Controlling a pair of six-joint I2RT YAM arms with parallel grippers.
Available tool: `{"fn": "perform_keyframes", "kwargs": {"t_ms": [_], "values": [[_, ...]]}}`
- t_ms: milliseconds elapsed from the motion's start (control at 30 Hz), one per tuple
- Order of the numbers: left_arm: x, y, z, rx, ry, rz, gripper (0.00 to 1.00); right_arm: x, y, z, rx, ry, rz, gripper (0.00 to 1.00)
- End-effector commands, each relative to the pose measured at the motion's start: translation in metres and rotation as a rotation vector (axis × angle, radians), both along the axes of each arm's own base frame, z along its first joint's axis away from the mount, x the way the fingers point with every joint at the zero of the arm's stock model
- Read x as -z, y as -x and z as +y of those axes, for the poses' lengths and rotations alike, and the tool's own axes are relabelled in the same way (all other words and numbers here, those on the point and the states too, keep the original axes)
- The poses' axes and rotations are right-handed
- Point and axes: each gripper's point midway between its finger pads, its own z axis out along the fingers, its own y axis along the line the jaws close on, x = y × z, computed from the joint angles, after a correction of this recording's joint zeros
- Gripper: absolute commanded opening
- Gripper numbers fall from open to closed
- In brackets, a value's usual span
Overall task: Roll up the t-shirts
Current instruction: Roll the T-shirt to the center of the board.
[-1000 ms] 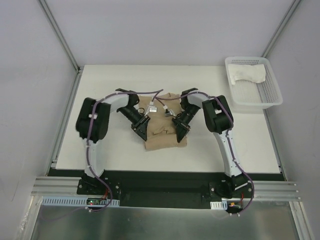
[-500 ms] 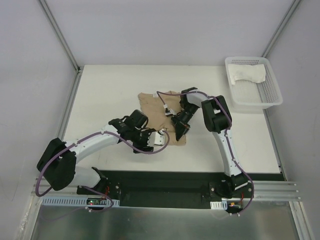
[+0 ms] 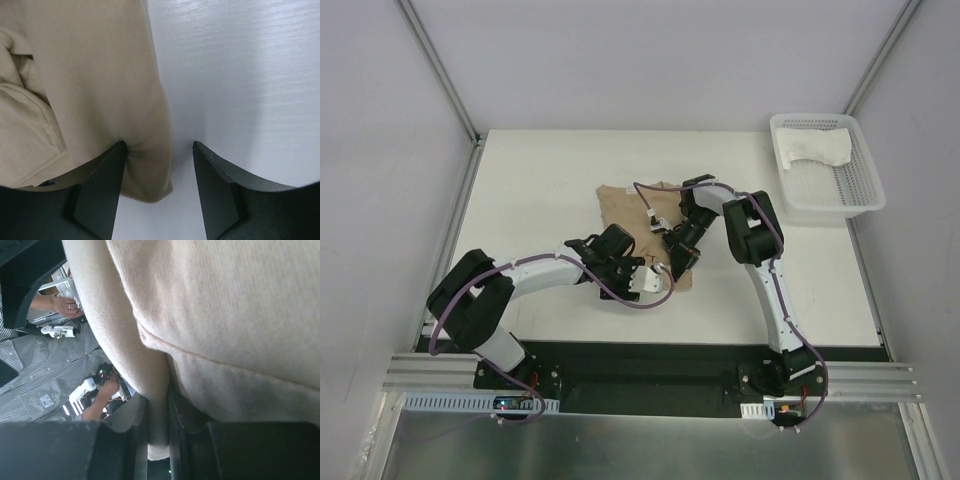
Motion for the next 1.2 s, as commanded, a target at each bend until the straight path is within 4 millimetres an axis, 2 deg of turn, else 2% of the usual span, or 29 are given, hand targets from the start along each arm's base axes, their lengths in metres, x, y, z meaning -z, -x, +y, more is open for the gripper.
{"fn": "perform_keyframes", "kwargs": {"t_ms": [0, 33, 100, 133, 167, 233, 267, 333, 367, 400, 433, 467, 500, 533, 567, 600, 633, 667, 700, 733, 767, 800, 833, 867, 900, 933, 967, 1067, 1167], "values": [[0.024, 0.001, 0.015, 0.048, -0.115, -0.004, 0.54, -0.009, 0.015, -0.026, -0.074, 0.063, 0.096, 0.21], [0.027, -0.001, 0.017, 0.05, -0.13, -0.005, 0.51, -0.015, 0.008, -0.031, -0.028, 0.025, 0.085, 0.25], [0.037, 0.001, 0.023, 0.045, -0.177, 0.018, 0.37, -0.044, -0.009, -0.03, 0.06, -0.084, 0.003, 0.58], [0.037, 0.001, 0.022, 0.044, -0.18, 0.025, 0.33, -0.059, -0.026, -0.041, 0.137, -0.121, -0.041, 0.7], [0.039, 0.004, 0.024, 0.044, -0.191, 0.046, 0.24, -0.085, -0.037, -0.044, 0.177, -0.173, -0.124, 0.96], [0.041, 0.01, 0.022, 0.054, -0.181, 0.075, 0.19, -0.118, -0.056, -0.062, 0.226, -0.246, -0.28, 0.96], [0.043, 0.012, 0.023, 0.055, -0.188, 0.086, 0.15, -0.153, -0.064, -0.068, 0.223, -0.302, -0.48, 0.96], [0.042, 0.012, 0.021, 0.044, -0.182, 0.104, 0.11, -0.162, -0.074, -0.093, 0.352, -0.215, -0.629, 0.96], [0.042, 0.012, 0.022, 0.034, -0.187, 0.119, 0.08, -0.175, -0.111, -0.122, 0.409, -0.083, -1.093, 0.96], [0.04, 0.012, 0.019, 0.025, -0.172, 0.132, 0.07, -0.179, -0.121, -0.135, 0.565, -0.01, -1.201, 0.96], [0.038, 0.012, 0.016, 0.02, -0.161, 0.14, 0.06, -0.197, -0.129, -0.139, 0.607, -0.038, -1.394, 0.96], [0.036, 0.009, 0.016, 0.005, -0.146, 0.151, 0.04, -0.26, -0.157, -0.153, 0.748, -0.06, -1.746, 0.96], [0.03, 0.009, 0.01, -0.01, -0.119, 0.18, 0.03, -0.244, -0.156, -0.154, 0.918, -0.025, -1.661, 0.96], [0.027, 0.007, 0.007, -0.026, -0.105, 0.196, 0.02, -0.259, -0.164, -0.156, 0.97, -0.026, -1.658, 0.96], [0.024, 0.006, 0.007, -0.043, -0.09, 0.218, 0.01, -0.247, -0.138, -0.129, 0.83, -0.121, -1.449, 0.97], [0.017, 0.003, 0.003, -0.058, -0.07, 0.237, 0.01, -0.264, -0.149, -0.112, 0.713, -0.215, -1.369, 0.99], [0.015, 0.005, 0.0, -0.06, -0.049, 0.266, 0.0, -0.259, -0.138, -0.101, 0.668, -0.238, -1.257, 0.92], [0.014, 0.006, -0.001, -0.063, -0.048, 0.282, 0.0, -0.245, -0.134, -0.1, 0.683, -0.208, -1.174, 0.92], [0.009, 0.0, -0.002, -0.064, -0.033, 0.284, 0.0, -0.252, -0.132, -0.1, 0.696, -0.219, -1.22, 0.92], [0.007, 0.006, -0.001, -0.059, -0.021, 0.332, 0.0, -0.22, -0.125, -0.103, 0.664, -0.187, -1.233, 0.92], [0.004, 0.005, -0.001, -0.06, -0.012, 0.346, 0.0, -0.212, -0.126, -0.107, 0.583, -0.155, -1.33, 0.91], [-0.002, -0.002, -0.002, -0.075, 0.011, 0.357, 0.0, -0.197, -0.114, -0.097, 0.461, -0.138, -1.364, 0.88], [-0.003, 0.002, 0.0, -0.082, 0.004, 0.403, 0.0, -0.173, -0.095, -0.098, 0.365, -0.114, -1.379, 0.79], [-0.007, 0.005, -0.003, -0.08, 0.026, 0.442, 0.0, -0.158, -0.089, -0.098, 0.19, -0.126, -1.479, 0.77], [-0.014, 0.0, -0.007, -0.083, 0.045, 0.452, 0.0, -0.147, -0.078, -0.087, 0.098, -0.158, -1.51, 0.77], [-0.014, -0.003, -0.005, -0.094, 0.049, 0.48, 0.0, -0.144, -0.077, -0.082, 0.041, -0.181, -1.574, 0.77], [-0.021, -0.001, -0.008, -0.095, 0.064, 0.516, 0.0, -0.122, -0.067, -0.081, -0.036, -0.183, -1.565, 0.77], [-0.024, 0.0, -0.005, -0.116, 0.067, 0.593, 0.0, -0.107, -0.053, -0.056, -0.151, -0.26, -1.571, 0.76], [-0.033, -0.008, -0.013, -0.116, 0.098, 0.637, 0.0, -0.097, -0.041, -0.031, -0.273, -0.347, -1.589, 0.76]]}}
